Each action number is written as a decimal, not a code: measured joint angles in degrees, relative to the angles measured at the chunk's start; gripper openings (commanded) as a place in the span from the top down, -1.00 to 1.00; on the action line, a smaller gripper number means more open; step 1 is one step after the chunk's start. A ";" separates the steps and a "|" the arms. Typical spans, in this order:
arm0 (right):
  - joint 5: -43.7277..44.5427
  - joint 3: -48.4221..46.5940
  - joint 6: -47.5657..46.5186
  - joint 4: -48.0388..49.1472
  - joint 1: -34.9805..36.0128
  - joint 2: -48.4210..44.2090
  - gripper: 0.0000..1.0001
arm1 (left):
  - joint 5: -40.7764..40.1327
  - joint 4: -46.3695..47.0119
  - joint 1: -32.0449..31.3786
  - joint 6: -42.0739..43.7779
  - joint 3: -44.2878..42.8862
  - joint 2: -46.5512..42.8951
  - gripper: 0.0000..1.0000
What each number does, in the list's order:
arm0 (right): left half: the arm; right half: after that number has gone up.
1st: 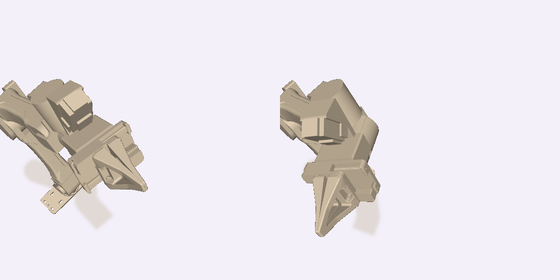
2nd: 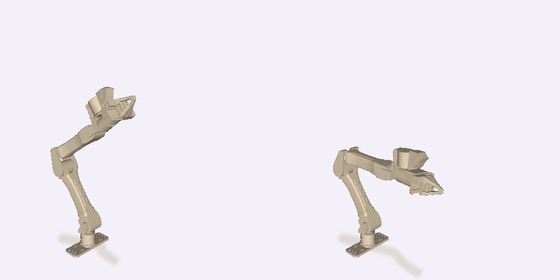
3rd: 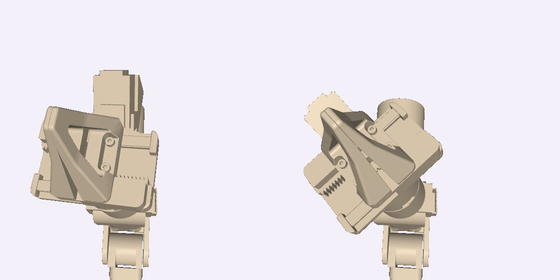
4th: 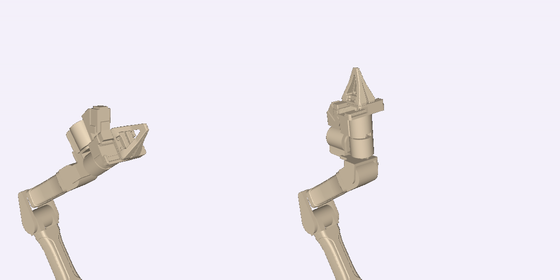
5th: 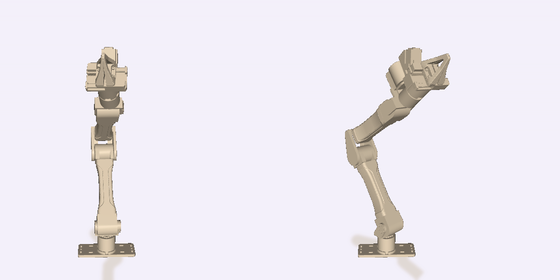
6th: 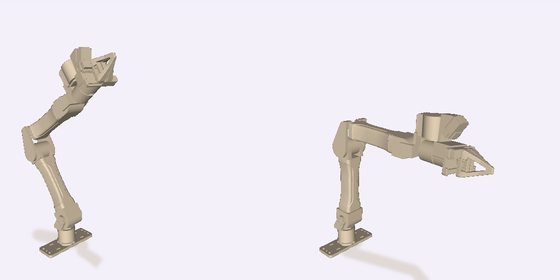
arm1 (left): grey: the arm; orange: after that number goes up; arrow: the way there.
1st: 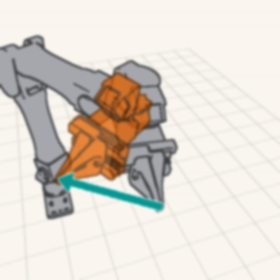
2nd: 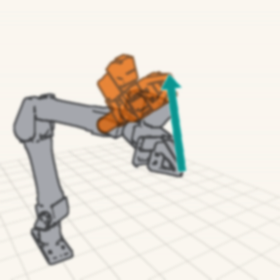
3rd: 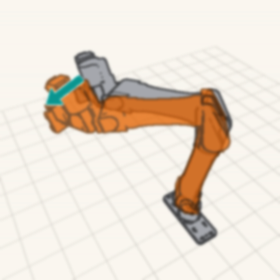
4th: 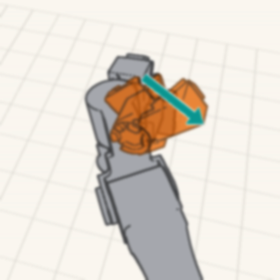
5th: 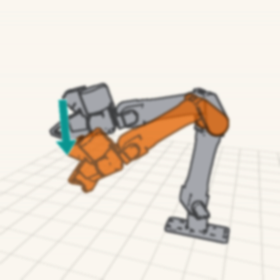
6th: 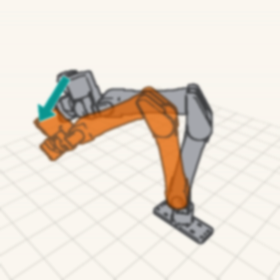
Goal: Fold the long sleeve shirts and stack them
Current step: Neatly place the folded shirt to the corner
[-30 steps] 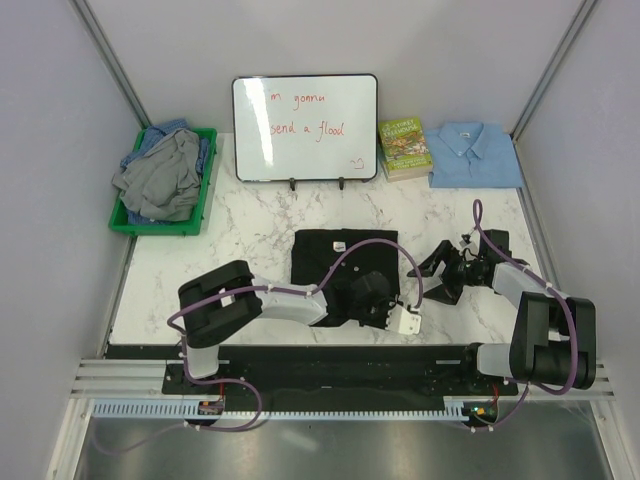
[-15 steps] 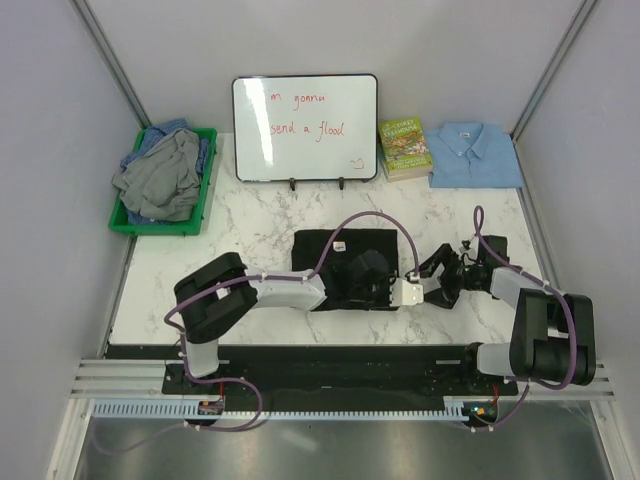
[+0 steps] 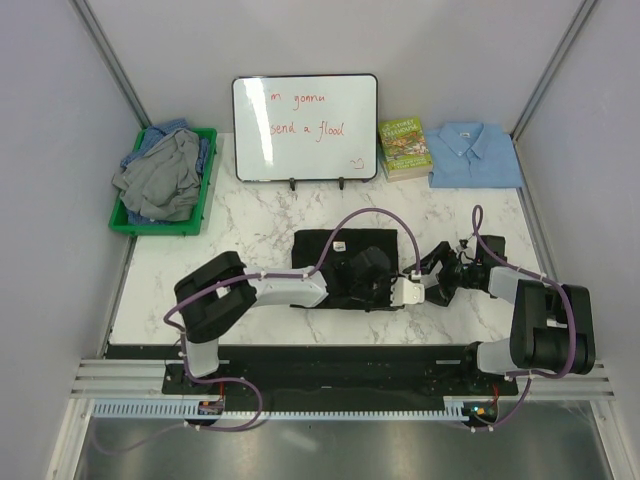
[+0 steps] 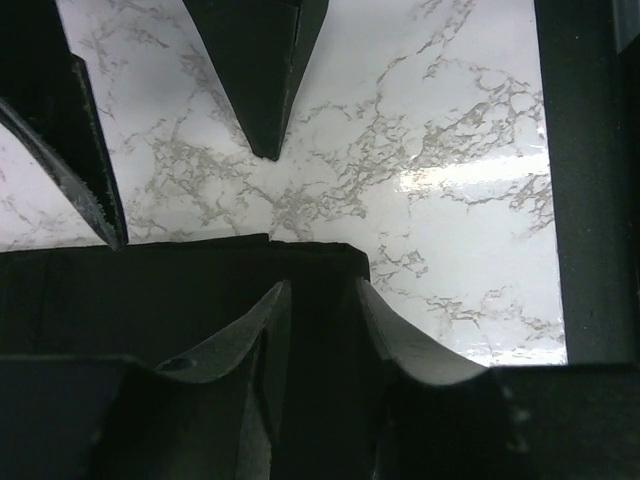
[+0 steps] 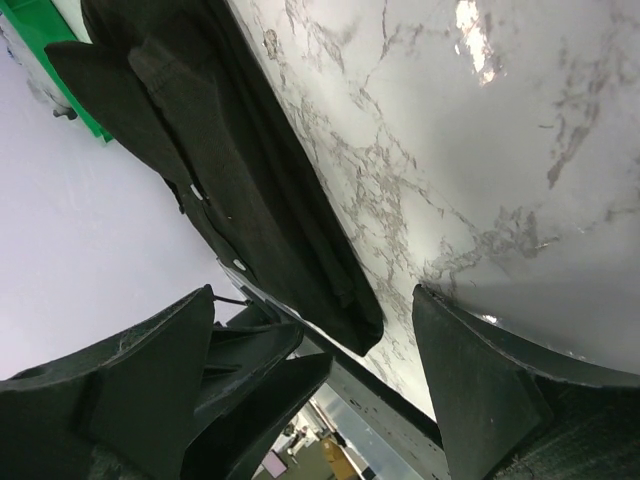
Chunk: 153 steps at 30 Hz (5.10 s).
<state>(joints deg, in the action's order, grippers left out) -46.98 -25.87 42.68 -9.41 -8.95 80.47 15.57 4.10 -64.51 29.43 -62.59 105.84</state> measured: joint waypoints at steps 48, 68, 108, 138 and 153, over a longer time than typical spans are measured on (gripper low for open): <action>-2.08 -1.95 19.41 37.42 16.24 17.99 -0.57 | 6.43 -1.84 4.42 -4.79 -1.99 0.28 0.96; 6.12 -9.88 14.12 25.83 17.77 21.11 1.00 | 9.14 -6.10 6.73 -7.72 -3.82 -1.68 -0.31; 49.53 -82.12 -43.67 -44.68 3.65 29.22 1.00 | 14.58 -26.75 23.67 -8.96 1.64 -18.80 -0.99; 48.50 -106.77 -45.51 -51.25 6.05 32.22 1.00 | 15.04 -25.22 24.65 -8.76 6.19 -18.73 -0.99; 46.66 -111.93 -41.83 -48.39 8.61 34.42 1.00 | 15.04 -24.46 25.44 -8.79 9.77 -19.45 -0.99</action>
<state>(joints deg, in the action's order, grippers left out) -0.32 -137.80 0.84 -57.80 -0.34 114.89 30.61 -20.36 -39.07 20.64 -52.82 86.39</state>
